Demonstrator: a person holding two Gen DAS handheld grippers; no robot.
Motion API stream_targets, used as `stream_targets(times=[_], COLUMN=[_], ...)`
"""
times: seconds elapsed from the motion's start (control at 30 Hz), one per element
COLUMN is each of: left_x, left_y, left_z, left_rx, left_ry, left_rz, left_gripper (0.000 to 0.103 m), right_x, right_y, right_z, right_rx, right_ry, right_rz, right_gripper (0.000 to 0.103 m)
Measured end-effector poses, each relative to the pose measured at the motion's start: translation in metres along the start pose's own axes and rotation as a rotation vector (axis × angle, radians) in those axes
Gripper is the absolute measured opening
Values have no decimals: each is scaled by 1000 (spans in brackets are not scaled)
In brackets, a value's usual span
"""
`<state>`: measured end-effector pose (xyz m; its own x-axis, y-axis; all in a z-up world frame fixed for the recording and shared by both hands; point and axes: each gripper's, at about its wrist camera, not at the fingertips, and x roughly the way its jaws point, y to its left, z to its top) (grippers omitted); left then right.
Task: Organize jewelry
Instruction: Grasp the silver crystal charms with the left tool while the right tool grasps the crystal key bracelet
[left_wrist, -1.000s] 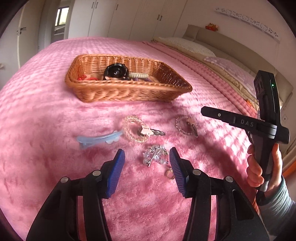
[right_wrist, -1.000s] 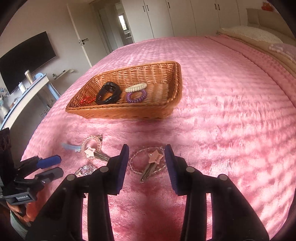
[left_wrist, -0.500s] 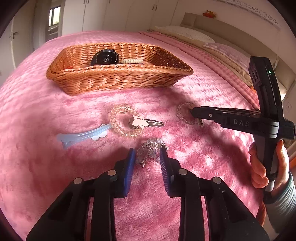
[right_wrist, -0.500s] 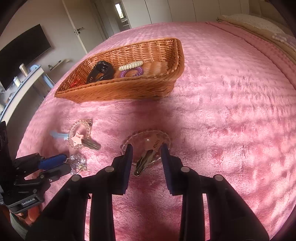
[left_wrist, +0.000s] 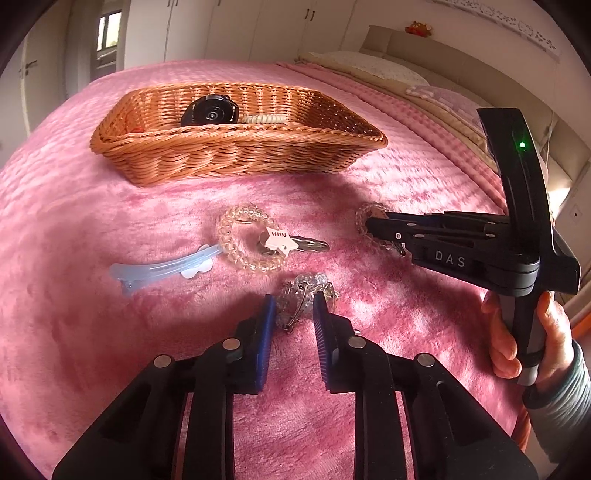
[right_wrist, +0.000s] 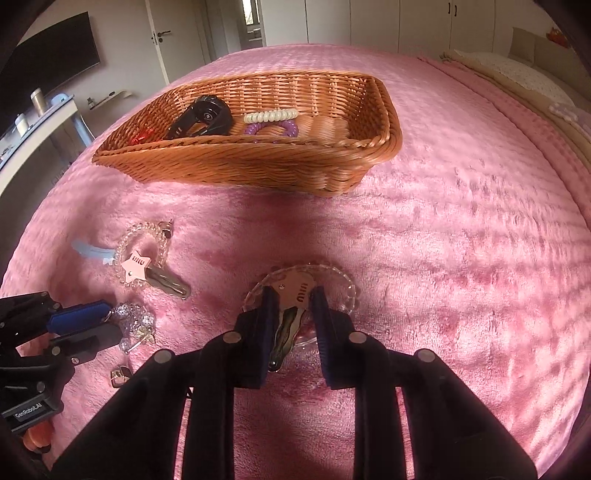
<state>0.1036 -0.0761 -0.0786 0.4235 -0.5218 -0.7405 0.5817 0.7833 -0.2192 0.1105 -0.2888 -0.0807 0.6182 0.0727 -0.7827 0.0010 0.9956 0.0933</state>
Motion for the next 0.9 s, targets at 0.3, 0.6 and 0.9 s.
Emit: stream_targets(times=[0.3, 0.6, 0.9], left_x=[-7, -35, -67], left_y=[1, 12, 11], left_z=[-1, -2, 4], left_rx=[-1, -57, -66], left_ry=[-37, -133, -213], left_rz=[4, -80, -137], left_gripper=[9, 9, 9], right_x=[-12, -25, -41], right_y=[-12, -19, -12], right_z=[-8, -9, -11], right_rx=[41, 67, 60], right_ry=[-45, -99, -127], right_rz=[52, 94, 122], right_gripper=[19, 19, 19])
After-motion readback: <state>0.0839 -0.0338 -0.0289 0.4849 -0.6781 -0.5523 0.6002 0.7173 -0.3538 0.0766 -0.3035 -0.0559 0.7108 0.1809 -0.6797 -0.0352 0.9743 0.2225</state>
